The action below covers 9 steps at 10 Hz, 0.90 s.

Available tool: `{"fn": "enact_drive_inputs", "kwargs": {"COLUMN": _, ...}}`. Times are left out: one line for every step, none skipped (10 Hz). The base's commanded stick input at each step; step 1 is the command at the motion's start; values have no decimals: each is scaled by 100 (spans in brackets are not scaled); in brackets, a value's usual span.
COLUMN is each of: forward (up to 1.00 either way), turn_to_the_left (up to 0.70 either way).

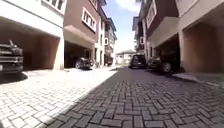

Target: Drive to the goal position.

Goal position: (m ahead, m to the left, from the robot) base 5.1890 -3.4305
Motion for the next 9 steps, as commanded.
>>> {"fn": "enact_drive_inputs", "kwargs": {"forward": 50, "turn_to_the_left": 0}}
{"fn": "enact_drive_inputs", "kwargs": {"forward": 50, "turn_to_the_left": 0}}
{"fn": "enact_drive_inputs", "kwargs": {"forward": 50, "turn_to_the_left": 0}}
{"fn": "enact_drive_inputs", "kwargs": {"forward": 50, "turn_to_the_left": 0}}
{"fn": "enact_drive_inputs", "kwargs": {"forward": 50, "turn_to_the_left": 0}}
{"fn": "enact_drive_inputs", "kwargs": {"forward": 50, "turn_to_the_left": 0}}
{"fn": "enact_drive_inputs", "kwargs": {"forward": 50, "turn_to_the_left": 0}}
{"fn": "enact_drive_inputs", "kwargs": {"forward": 50, "turn_to_the_left": 0}}
{"fn": "enact_drive_inputs", "kwargs": {"forward": 50, "turn_to_the_left": 0}}
